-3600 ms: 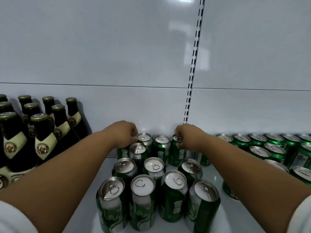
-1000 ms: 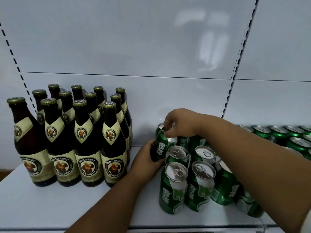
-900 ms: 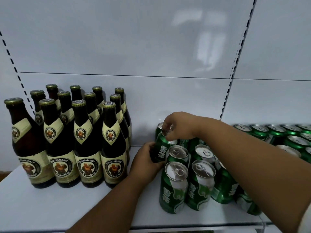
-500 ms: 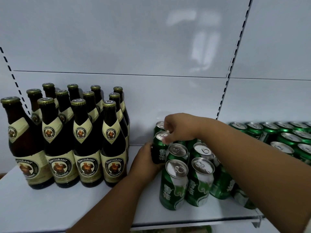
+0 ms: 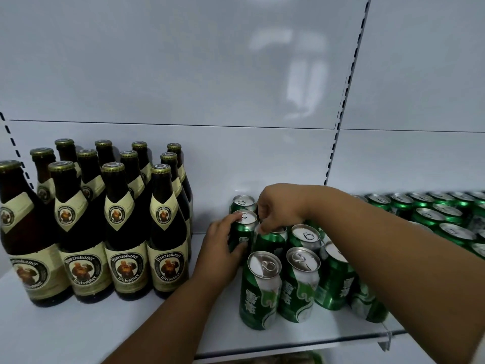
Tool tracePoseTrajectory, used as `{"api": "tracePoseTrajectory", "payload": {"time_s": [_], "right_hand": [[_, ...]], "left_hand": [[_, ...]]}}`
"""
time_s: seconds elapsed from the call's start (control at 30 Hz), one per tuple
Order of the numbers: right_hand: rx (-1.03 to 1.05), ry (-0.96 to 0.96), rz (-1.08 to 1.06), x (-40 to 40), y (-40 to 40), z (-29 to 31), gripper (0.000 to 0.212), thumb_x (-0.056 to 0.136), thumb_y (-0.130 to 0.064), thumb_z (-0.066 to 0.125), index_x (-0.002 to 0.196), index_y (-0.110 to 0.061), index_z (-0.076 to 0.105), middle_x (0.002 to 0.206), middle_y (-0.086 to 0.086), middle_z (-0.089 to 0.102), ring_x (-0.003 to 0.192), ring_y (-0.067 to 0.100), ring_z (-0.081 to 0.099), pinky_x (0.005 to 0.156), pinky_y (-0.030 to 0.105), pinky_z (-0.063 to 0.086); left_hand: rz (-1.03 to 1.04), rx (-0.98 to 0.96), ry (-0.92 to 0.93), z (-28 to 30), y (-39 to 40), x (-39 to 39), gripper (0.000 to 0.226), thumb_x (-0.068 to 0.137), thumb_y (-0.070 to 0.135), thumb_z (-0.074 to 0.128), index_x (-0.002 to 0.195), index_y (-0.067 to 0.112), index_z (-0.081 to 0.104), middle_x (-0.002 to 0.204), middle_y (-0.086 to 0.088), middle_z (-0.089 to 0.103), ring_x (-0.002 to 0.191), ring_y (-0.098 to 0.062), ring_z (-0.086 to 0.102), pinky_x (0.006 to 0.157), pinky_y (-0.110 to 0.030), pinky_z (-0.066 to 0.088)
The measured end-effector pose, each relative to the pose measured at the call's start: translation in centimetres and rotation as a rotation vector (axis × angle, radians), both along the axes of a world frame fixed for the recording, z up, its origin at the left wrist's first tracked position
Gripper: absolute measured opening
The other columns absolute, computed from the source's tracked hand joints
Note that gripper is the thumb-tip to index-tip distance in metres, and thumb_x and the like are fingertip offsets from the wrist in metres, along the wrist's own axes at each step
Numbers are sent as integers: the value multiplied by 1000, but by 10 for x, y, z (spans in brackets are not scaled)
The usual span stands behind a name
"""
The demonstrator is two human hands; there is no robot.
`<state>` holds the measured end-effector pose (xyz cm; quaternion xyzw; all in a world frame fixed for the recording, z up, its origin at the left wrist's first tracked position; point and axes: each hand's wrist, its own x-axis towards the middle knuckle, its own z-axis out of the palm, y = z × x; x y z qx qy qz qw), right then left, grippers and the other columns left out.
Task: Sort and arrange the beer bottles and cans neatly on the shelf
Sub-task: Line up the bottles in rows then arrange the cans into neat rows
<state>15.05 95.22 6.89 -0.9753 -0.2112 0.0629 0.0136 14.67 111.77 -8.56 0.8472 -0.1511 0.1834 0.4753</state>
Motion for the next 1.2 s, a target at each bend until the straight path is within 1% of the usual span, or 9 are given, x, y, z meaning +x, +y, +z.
{"api": "tracePoseTrajectory", "payload": {"time_s": [0.13, 0.3, 0.43, 0.57, 0.7, 0.8, 0.9, 1.0, 1.2], "right_hand": [[-47, 3, 2, 9, -1, 1, 28, 78, -39, 76, 78, -12, 69, 67, 0, 67, 63, 15, 58, 67, 33, 51], [-2, 30, -27, 21, -13, -7, 35, 75, -29, 79, 103, -14, 67, 94, 7, 71, 84, 23, 65, 69, 31, 50], [-6, -36, -27, 23, -21, -12, 37, 81, -41, 73, 101, -12, 62, 90, 5, 64, 84, 26, 59, 66, 32, 42], [-44, -25, -24, 21, -24, -17, 51, 77, -47, 76, 116, -19, 58, 88, -8, 53, 86, 20, 53, 69, 31, 40], [-90, -100, -60, 24, -22, -17, 40, 82, -52, 71, 86, -14, 59, 82, 2, 59, 73, 19, 55, 59, 29, 40], [-79, -138, -126, 23, -19, -19, 52, 82, -60, 67, 65, -25, 32, 68, -6, 39, 59, 7, 35, 51, 27, 27], [-61, -116, -110, 22, -25, -19, 44, 82, -61, 66, 80, -19, 52, 79, -3, 53, 69, 11, 48, 58, 28, 39], [-67, -71, -81, 20, -29, -15, 57, 79, -53, 73, 113, -10, 62, 107, 8, 65, 95, 25, 61, 82, 38, 53], [-44, -86, -89, 26, -32, -18, 57, 73, -49, 79, 108, -6, 65, 104, 10, 67, 93, 27, 63, 82, 42, 54]], "left_hand": [[4, 3, -13, 2, -1, 1, 65, 84, 11, 74, 135, 41, 47, 125, 8, 45, 111, -7, 51, 94, -15, 39], [14, 8, -21, 3, -2, -1, 63, 83, 11, 74, 133, 40, 48, 125, 9, 45, 108, -5, 51, 91, -8, 35], [23, 6, -19, 4, -4, 0, 64, 81, 13, 76, 132, 40, 48, 123, 10, 45, 104, 0, 50, 81, 4, 32], [37, -5, -13, 4, -5, 1, 66, 79, 15, 78, 130, 43, 48, 121, 12, 44, 102, -1, 50, 81, 0, 34], [36, -9, -14, 4, -6, 3, 64, 79, 12, 78, 129, 41, 50, 121, 11, 47, 104, -3, 52, 81, 0, 36], [27, -5, -14, 5, -6, 4, 64, 79, 12, 77, 129, 42, 49, 122, 11, 48, 106, -5, 53, 83, -5, 38], [29, 0, -21, 5, -7, 3, 64, 80, 12, 77, 129, 43, 48, 123, 11, 47, 107, -6, 52, 83, -8, 38], [36, 3, -11, 6, -8, 2, 64, 81, 11, 76, 130, 42, 48, 123, 12, 47, 108, -5, 52, 81, -3, 34], [30, 9, -36, 6, -9, 3, 65, 80, 12, 77, 130, 41, 48, 122, 12, 47, 107, -5, 52, 83, -1, 33]]}}
